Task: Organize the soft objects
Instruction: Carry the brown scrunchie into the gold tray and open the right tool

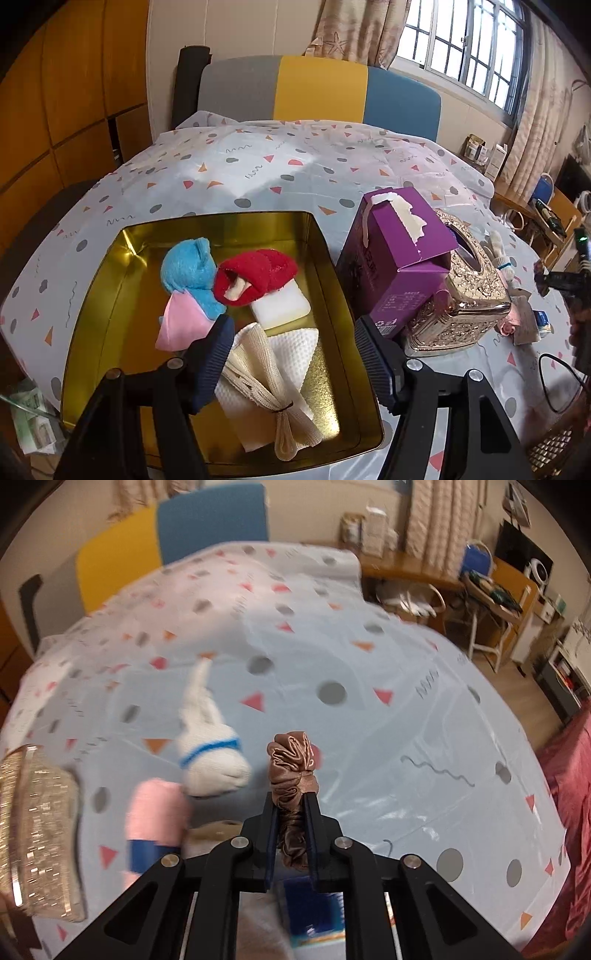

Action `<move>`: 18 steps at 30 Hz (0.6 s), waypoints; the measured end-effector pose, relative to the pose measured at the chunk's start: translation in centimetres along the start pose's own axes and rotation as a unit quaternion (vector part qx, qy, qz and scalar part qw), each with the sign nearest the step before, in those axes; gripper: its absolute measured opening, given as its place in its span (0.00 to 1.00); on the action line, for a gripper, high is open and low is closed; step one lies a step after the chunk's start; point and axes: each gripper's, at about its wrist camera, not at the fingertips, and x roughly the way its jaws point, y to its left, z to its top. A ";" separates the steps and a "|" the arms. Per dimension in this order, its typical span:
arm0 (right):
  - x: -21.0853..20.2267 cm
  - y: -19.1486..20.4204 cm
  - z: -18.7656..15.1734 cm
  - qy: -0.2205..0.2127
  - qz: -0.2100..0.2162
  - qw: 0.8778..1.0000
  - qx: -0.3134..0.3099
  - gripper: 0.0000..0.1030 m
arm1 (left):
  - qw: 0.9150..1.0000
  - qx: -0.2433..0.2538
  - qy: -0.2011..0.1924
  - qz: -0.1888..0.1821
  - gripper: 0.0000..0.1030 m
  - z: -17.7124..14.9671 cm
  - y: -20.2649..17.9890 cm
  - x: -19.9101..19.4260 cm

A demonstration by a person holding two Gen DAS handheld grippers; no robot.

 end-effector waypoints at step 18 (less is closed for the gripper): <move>-14.8 18.1 -2.0 -0.105 0.227 0.955 -0.158 0.12 | 0.997 -0.071 -0.013 0.028 0.67 -0.6 5.8 -0.5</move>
